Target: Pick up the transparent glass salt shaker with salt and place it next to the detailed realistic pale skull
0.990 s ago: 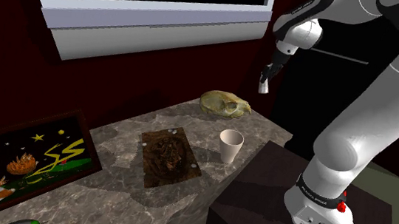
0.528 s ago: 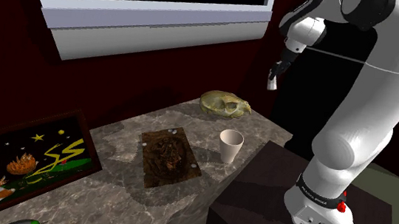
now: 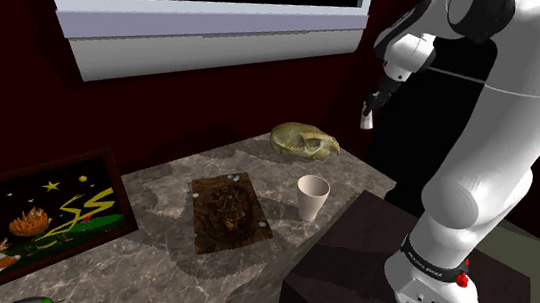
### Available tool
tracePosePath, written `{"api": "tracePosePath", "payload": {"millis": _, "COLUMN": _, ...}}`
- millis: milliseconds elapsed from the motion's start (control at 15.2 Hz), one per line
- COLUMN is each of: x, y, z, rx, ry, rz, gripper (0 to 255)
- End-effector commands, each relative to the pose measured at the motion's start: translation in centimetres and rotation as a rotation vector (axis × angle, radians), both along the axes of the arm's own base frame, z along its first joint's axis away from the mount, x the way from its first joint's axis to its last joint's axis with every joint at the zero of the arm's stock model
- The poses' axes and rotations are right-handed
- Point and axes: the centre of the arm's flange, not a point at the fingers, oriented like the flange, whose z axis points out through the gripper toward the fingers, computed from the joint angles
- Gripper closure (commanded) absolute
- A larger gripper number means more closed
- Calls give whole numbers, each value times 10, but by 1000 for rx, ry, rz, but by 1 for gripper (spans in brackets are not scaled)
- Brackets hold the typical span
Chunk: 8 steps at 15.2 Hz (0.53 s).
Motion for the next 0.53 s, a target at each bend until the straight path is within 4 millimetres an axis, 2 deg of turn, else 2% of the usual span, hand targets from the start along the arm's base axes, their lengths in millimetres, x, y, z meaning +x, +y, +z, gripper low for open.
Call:
{"api": "tracePosePath", "payload": {"millis": 0, "x": 0, "y": 0, "z": -11, "rx": 0, "ry": 0, "rz": 0, "gripper": 255}}
{"api": "tracePosePath", "payload": {"millis": 462, "x": 0, "y": 0, "z": -48, "rx": 0, "ry": 0, "rz": 0, "gripper": 255}}
